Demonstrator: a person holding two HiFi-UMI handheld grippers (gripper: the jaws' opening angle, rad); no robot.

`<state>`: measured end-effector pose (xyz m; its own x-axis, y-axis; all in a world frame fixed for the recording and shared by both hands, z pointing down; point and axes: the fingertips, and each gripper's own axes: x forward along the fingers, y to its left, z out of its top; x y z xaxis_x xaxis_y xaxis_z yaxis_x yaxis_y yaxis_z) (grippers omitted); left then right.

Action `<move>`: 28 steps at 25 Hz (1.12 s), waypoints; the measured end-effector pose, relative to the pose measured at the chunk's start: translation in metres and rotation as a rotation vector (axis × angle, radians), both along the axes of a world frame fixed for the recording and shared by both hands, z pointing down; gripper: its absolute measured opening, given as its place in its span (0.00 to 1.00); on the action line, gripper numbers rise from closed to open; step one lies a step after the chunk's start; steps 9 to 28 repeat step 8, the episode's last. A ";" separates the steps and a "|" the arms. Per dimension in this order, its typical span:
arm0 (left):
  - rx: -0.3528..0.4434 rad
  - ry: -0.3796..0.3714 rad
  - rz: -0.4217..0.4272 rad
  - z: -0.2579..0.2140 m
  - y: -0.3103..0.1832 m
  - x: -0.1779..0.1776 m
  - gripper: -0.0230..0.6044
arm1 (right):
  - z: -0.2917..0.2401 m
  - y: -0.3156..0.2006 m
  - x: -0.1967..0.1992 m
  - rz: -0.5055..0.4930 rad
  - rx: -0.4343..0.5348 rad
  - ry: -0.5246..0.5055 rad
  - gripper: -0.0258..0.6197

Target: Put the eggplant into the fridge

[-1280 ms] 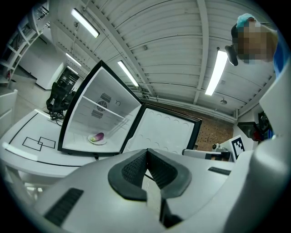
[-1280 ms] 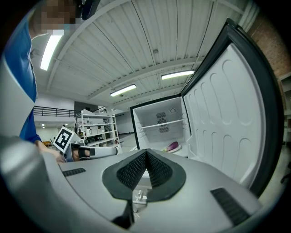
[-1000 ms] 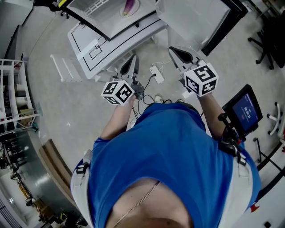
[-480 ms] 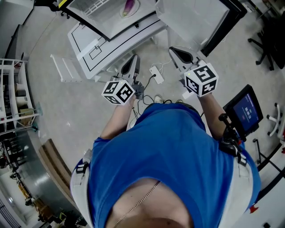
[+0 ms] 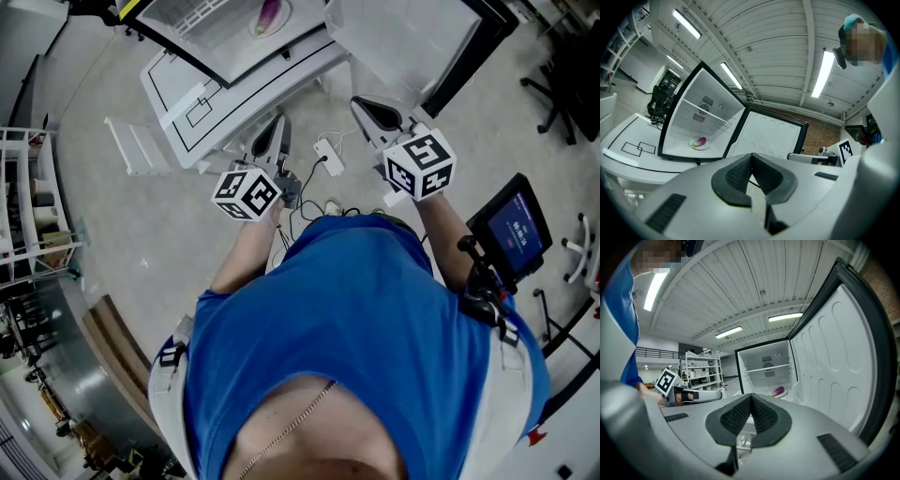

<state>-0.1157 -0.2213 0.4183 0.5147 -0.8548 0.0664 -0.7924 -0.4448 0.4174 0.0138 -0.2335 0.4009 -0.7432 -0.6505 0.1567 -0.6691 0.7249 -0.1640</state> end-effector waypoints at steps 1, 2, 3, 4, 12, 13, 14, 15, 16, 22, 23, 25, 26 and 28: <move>0.000 0.000 -0.001 -0.001 0.000 0.000 0.05 | -0.001 0.000 -0.001 -0.001 0.000 0.000 0.04; 0.000 0.001 -0.002 -0.001 0.000 -0.001 0.05 | -0.001 0.000 -0.001 -0.002 0.000 0.001 0.04; 0.000 0.001 -0.002 -0.001 -0.001 -0.001 0.05 | -0.002 -0.001 -0.001 -0.001 -0.001 0.001 0.04; 0.001 0.002 -0.002 -0.002 -0.001 -0.001 0.05 | -0.002 -0.001 -0.001 -0.001 0.000 0.001 0.04; 0.005 0.003 -0.003 -0.002 -0.003 -0.001 0.05 | -0.003 -0.002 0.000 0.000 0.004 -0.001 0.04; 0.005 0.003 -0.003 -0.002 -0.003 -0.001 0.05 | -0.003 -0.002 0.000 0.000 0.004 -0.001 0.04; 0.005 0.003 -0.003 -0.002 -0.003 -0.001 0.05 | -0.003 -0.002 0.000 0.000 0.004 -0.001 0.04; 0.005 0.003 -0.003 -0.002 -0.003 -0.001 0.05 | -0.003 -0.002 0.000 0.000 0.004 -0.001 0.04; 0.005 0.003 -0.003 -0.002 -0.003 -0.001 0.05 | -0.003 -0.002 0.000 0.000 0.004 -0.001 0.04; 0.005 0.003 -0.003 -0.002 -0.003 -0.001 0.05 | -0.003 -0.002 0.000 0.000 0.004 -0.001 0.04; 0.005 0.003 -0.003 -0.002 -0.003 -0.001 0.05 | -0.003 -0.002 0.000 0.000 0.004 -0.001 0.04; 0.005 0.003 -0.003 -0.002 -0.003 -0.001 0.05 | -0.003 -0.002 0.000 0.000 0.004 -0.001 0.04; 0.005 0.003 -0.003 -0.002 -0.003 -0.001 0.05 | -0.003 -0.002 0.000 0.000 0.004 -0.001 0.04; 0.005 0.003 -0.003 -0.002 -0.003 -0.001 0.05 | -0.003 -0.002 0.000 0.000 0.004 -0.001 0.04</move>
